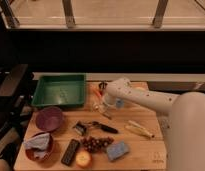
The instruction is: Place fork in purple bowl
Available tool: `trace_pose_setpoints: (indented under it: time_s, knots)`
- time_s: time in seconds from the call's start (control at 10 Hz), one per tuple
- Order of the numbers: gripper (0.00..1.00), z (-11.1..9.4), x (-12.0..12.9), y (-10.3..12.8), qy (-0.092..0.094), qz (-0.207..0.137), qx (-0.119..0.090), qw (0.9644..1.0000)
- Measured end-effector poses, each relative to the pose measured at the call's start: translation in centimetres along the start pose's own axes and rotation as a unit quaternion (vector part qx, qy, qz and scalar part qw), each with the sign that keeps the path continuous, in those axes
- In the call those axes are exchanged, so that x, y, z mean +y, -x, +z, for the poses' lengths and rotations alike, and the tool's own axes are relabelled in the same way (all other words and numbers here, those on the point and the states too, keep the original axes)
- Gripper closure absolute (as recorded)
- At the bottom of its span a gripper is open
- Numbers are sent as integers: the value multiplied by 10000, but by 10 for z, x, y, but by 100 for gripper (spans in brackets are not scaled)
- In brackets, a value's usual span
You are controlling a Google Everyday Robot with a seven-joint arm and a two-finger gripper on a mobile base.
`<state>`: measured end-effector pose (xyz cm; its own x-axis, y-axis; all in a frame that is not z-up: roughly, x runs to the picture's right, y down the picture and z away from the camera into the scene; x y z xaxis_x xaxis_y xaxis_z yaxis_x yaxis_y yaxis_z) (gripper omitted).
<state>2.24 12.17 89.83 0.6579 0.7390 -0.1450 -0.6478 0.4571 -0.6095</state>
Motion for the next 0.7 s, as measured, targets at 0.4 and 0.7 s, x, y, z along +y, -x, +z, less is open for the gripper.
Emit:
trace_pose_setpoints:
  time_s: [0.4, 0.7]
  knots:
    - [100, -41, 2, 35, 817, 433, -1153, 9890]
    - [100, -50, 13, 70, 1107, 400, -1563, 9807]
